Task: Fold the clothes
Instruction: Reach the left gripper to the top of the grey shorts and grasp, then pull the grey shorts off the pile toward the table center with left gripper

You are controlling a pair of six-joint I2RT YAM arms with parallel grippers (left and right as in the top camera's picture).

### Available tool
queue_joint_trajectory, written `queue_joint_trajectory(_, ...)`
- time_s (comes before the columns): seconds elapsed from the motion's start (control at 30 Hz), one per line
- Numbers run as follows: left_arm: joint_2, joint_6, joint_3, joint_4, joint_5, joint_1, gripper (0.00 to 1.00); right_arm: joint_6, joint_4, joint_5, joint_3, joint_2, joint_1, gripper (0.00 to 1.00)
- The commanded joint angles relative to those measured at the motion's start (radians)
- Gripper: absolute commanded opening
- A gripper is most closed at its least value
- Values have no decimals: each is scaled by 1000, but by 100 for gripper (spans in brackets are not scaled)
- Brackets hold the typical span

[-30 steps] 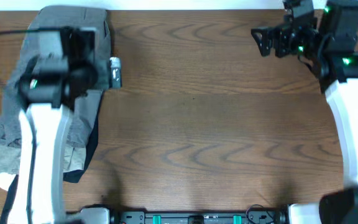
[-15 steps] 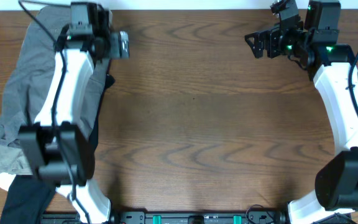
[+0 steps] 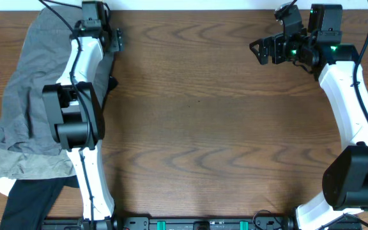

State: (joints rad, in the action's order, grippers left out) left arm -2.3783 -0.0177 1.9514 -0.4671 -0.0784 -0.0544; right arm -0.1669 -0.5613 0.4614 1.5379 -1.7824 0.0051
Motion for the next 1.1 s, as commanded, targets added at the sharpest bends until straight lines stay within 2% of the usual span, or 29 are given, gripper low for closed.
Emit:
queue_joint_trajectory(0.0, -5, -7, 29, -2, -16, -1, 58, -9, -4, 14, 19, -4, 15, 94)
queue_joint_trajectory(0.07, -11, -7, 29, -2, -16, 0, 52, -9, -2, 14, 19, -4, 16, 93)
queue_joint_trajectory(0.23, -14, -6, 27, 0, -17, 3, 11, -6, -3, 15, 19, -4, 16, 83)
queue_joint_trajectory(0.27, -14, -6, 27, 2, -21, 2, 8, -6, -3, 15, 19, -4, 16, 82)
queue_joint_trajectory(0.47, 68, -6, 31, -23, -109, 11, 6, -6, 2, 14, 19, -4, 15, 65)
queue_joint_trajectory(0.67, 283, 20, 31, -87, -110, 41, 6, -5, 31, 19, 19, -4, 15, 51)
queue_joint_trajectory(0.93, 539, 20, 31, -168, -110, 144, 6, 116, 82, 19, 19, -3, 11, 25)
queue_joint_trajectory(1.07, 621, 19, 31, -198, -108, 226, 6, 140, 85, 45, 19, -3, -2, 24)
